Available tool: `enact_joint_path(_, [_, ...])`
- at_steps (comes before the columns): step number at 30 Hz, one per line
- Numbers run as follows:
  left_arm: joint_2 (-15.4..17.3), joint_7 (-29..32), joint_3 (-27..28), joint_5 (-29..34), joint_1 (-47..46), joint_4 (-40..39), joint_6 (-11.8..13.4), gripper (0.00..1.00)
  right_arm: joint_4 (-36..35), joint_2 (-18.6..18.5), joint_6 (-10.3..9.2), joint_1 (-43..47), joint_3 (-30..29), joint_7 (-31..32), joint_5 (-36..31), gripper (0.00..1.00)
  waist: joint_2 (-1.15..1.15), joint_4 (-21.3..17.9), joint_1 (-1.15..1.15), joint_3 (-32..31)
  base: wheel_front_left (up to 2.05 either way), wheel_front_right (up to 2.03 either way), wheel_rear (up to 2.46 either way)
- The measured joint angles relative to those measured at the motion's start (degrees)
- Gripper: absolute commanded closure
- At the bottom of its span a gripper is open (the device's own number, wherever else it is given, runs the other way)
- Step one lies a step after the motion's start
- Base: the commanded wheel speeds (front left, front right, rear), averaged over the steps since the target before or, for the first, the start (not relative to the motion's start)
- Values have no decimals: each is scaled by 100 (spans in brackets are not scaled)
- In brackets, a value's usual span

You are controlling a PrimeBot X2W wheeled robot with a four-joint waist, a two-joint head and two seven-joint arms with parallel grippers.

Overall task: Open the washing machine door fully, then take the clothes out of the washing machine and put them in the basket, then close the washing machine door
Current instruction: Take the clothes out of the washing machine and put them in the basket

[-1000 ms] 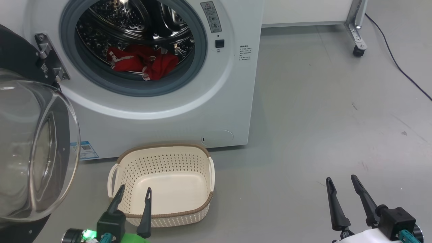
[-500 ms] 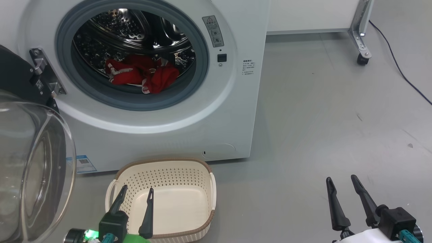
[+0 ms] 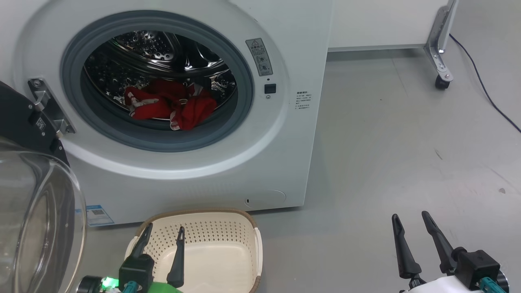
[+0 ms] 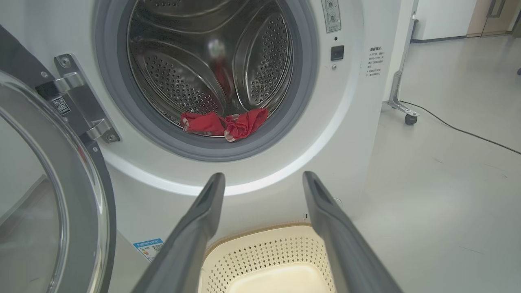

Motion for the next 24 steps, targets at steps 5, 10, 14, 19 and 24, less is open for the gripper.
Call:
enact_joint_path(5, [0,0,0,0,0,4,4,0,4,0,0,0,9,0,1,0,0,5,0,-4,48,-48,0])
enact_joint_path(10, [0,0,1,0,0,14,7,0,8,0,0,0,13,0,5,0,0,11,0,-6,28,-28,0])
enact_joint_path(14, [0,0,0,0,0,29,24,0,9,0,0,0,15,0,5,0,0,16,0,-1,9,-9,0])
enact_joint_path(19, [-1,0,-1,0,0,33,56,0,10,0,0,0,15,0,5,0,0,29,0,8,0,0,0])
enact_joint_path(24, [-1,0,-1,-8,0,37,58,0,9,0,0,0,15,0,5,0,0,43,0,22,0,0,0])
